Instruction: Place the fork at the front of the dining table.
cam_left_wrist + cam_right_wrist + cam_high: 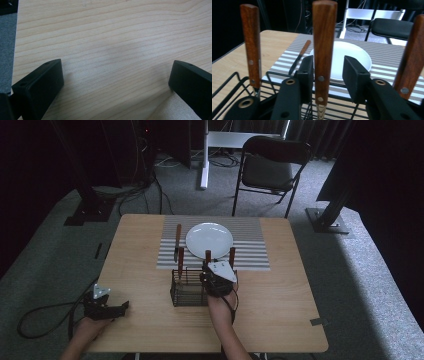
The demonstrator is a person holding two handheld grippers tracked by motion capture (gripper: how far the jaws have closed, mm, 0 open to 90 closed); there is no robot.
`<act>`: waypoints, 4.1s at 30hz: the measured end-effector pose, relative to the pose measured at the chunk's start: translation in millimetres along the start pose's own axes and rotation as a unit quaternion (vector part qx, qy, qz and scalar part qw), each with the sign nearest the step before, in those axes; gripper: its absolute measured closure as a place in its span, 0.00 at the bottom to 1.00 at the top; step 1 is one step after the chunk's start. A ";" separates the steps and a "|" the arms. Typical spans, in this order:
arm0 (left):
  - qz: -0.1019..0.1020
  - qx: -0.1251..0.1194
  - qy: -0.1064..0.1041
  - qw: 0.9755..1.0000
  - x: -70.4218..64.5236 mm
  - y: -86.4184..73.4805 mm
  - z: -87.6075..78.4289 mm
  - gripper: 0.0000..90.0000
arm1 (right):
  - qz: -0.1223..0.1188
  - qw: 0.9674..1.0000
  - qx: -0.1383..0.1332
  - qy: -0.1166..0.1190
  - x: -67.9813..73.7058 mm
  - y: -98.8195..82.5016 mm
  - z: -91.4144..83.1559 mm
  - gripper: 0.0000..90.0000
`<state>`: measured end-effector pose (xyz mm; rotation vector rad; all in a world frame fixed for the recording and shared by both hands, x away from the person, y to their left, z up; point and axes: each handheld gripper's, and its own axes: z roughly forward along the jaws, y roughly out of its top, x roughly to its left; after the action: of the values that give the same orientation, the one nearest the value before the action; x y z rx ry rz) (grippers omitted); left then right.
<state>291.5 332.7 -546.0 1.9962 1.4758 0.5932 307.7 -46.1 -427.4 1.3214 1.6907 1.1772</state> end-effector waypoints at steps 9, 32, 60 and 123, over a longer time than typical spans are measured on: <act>0.000 0.000 0.000 1.000 0.0 0.0 0.0 0.00 | 0.001 0.999 -0.030 -0.031 5.4 -8.3 -6.8 0.83; 0.000 -0.001 0.001 1.000 0.0 0.0 0.1 0.00 | -0.003 0.993 -0.114 -0.026 -3.0 18.6 -51.8 0.84; 0.000 -0.001 0.000 1.000 0.0 -0.1 0.1 0.00 | -0.006 0.990 -0.143 -0.007 -16.0 89.0 -61.5 0.85; 0.000 -0.001 0.001 1.000 -0.1 -0.2 0.2 0.00 | 0.025 0.994 0.035 -0.101 -145.0 85.4 107.4 0.85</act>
<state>291.5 332.6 -546.3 1.9945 1.4753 0.5956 471.3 -154.0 -388.9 1.4804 1.5740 0.9833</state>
